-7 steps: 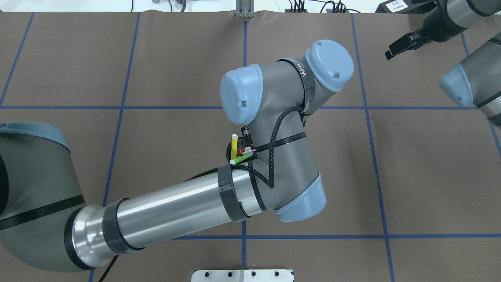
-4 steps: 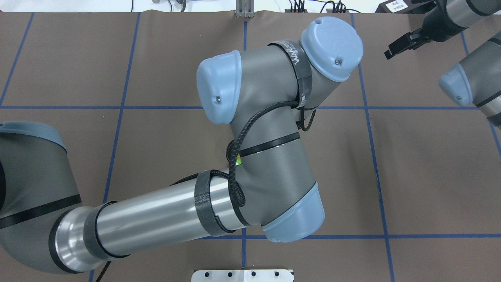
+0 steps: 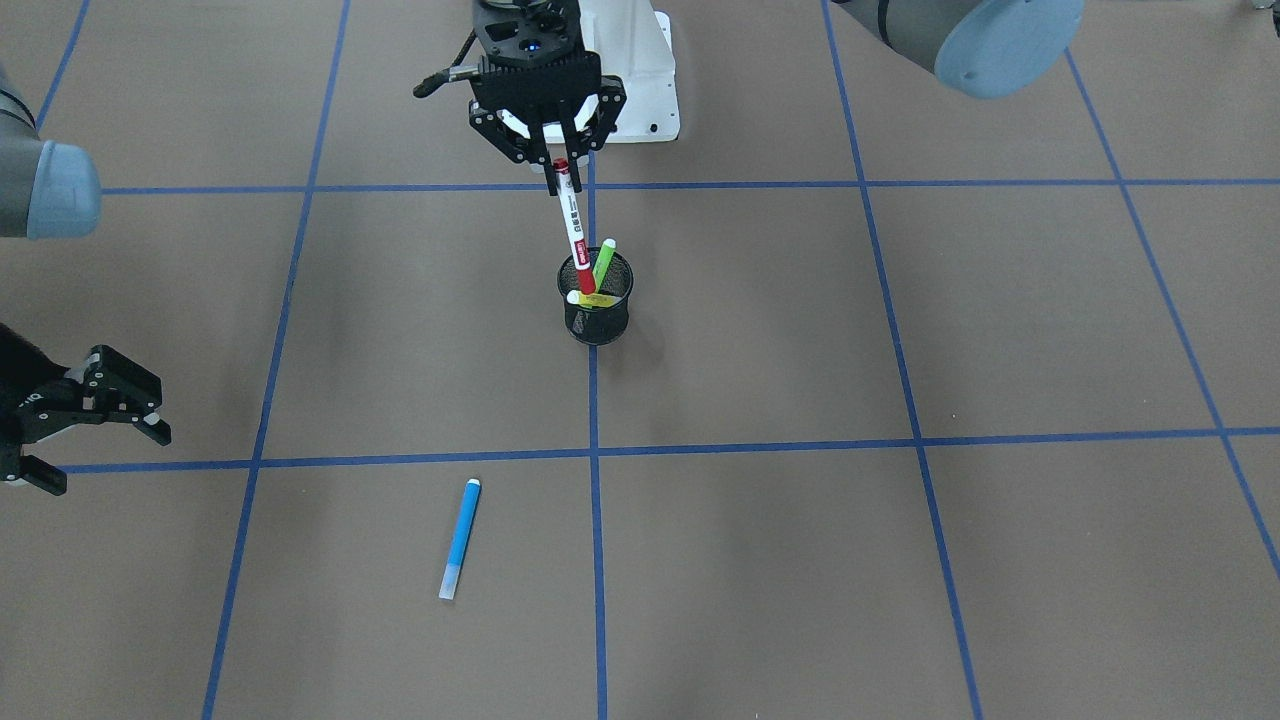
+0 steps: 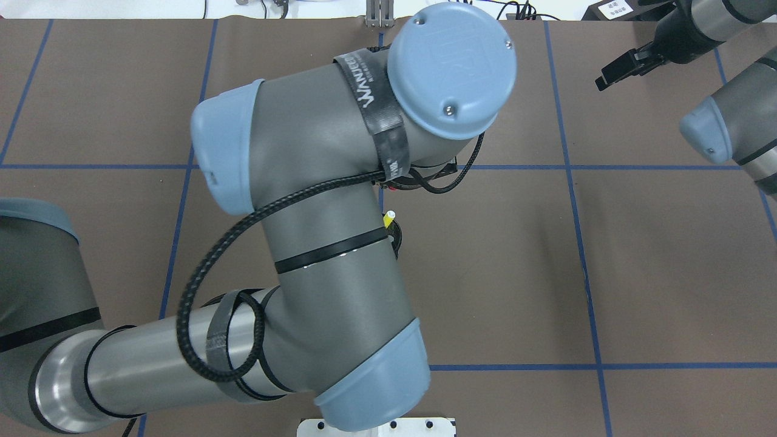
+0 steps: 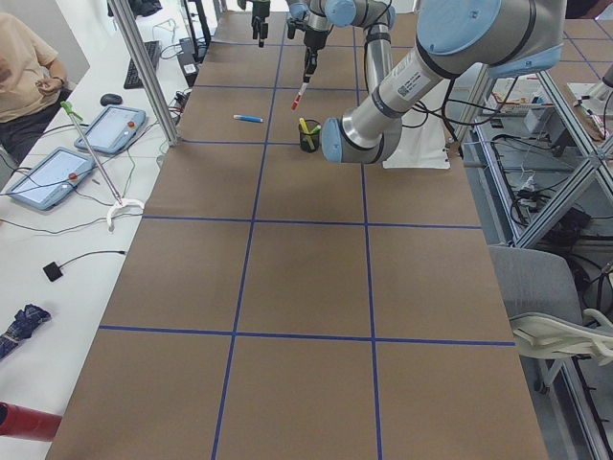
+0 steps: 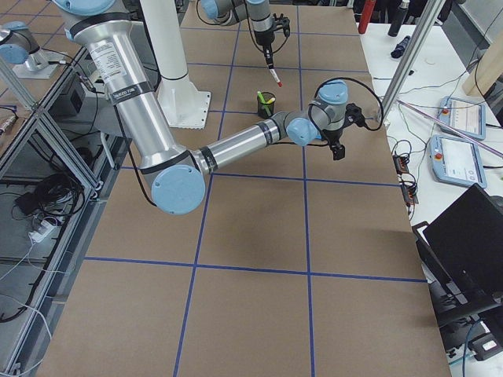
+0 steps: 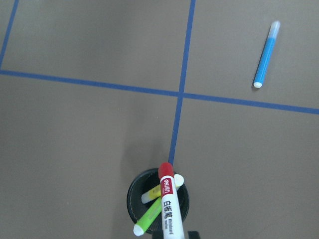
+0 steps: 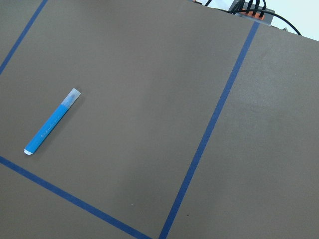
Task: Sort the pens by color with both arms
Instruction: 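Lift the red-capped marker out of the cup with the left gripper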
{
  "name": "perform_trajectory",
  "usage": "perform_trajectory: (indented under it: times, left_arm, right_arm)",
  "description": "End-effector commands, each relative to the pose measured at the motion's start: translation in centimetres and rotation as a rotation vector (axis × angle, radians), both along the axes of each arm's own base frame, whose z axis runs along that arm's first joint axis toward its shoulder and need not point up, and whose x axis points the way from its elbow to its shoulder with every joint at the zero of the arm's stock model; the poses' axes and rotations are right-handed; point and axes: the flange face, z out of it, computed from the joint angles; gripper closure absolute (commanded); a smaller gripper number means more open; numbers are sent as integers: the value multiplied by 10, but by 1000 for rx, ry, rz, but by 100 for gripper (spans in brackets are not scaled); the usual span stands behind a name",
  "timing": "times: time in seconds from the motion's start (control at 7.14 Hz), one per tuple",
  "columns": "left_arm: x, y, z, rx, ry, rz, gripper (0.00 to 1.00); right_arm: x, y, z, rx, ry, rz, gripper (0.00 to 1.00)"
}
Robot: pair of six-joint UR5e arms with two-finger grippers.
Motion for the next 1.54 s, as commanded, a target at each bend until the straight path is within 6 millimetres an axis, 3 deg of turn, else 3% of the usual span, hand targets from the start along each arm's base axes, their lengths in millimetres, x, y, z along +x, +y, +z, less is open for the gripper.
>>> perform_trajectory:
  times: [0.0, 0.28, 0.56, 1.12, 1.4]
  left_arm:
    - [-4, -16, 21, 188, 96, -45, 100]
    - [-12, -46, 40, 293, 197, -88, 100]
    - [6, -89, 56, 398, 201, -116, 100]
    - [87, -174, 142, 538, 204, -236, 100]
    - [118, -195, 157, 564, 176, -220, 100]
  right_arm:
    - [0, -1, -1, 1, 1, 1, 1]
    - [0, -1, -1, 1, 1, 1, 1]
    - [-1, -2, 0, -2, 3, 2, 1]
    - [-1, -2, 2, -3, 3, 2, 1]
    - [-1, -2, 4, -7, 5, 2, 1]
